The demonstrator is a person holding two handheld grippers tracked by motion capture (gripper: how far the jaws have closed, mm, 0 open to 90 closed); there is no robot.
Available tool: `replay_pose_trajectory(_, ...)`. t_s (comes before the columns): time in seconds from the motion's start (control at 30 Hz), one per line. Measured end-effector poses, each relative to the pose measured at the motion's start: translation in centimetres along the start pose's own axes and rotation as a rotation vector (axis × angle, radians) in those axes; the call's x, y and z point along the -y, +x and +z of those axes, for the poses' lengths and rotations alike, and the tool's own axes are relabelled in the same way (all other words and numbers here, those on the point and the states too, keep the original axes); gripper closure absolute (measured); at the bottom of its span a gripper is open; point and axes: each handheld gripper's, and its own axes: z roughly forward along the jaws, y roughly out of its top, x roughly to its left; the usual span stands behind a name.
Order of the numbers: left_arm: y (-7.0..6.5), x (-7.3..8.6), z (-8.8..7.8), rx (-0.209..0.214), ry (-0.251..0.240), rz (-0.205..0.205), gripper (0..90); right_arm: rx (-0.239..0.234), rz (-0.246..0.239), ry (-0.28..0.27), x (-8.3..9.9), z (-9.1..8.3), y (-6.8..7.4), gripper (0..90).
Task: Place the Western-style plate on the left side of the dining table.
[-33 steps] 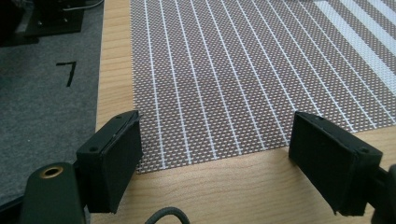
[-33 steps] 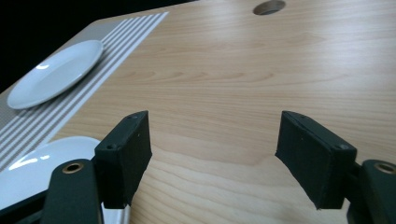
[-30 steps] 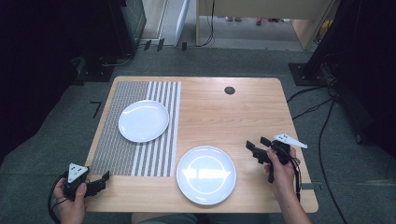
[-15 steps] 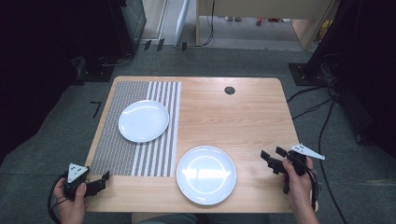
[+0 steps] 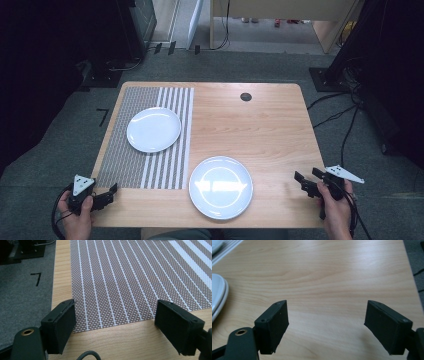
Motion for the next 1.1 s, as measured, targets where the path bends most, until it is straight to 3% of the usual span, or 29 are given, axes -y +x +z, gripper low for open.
replay_pose_trajectory(0.27, 0.0, 0.0, 0.0, 0.0, 0.0, 0.0, 17.5, 0.079, -0.039, 0.033, 1.5, -1.8, -1.4, 18.5)
replay_pose_trajectory(0.57, 0.0, 0.0, 0.0, 0.0, 0.0, 0.0, 17.5, 0.125, -0.062, 0.091, 2.7, -2.9, -2.1, 17.8)
replay_pose_trajectory(0.67, 0.0, 0.0, 0.0, -0.001, 0.0, -0.002, 17.5, 0.163, -0.111, 0.128, 3.2, -3.2, -2.1, 17.6)
replay_pose_trajectory(0.97, 0.0, 0.0, 0.0, -0.001, -0.001, -0.005, 17.5, 0.195, -0.136, 0.111, 3.8, -3.2, -1.6, 13.1)
replay_pose_trajectory(1.1, 0.0, 0.0, 0.0, 0.001, -0.003, -0.007, 17.5, 0.206, -0.131, 0.075, 4.2, -2.8, -1.3, 5.9)
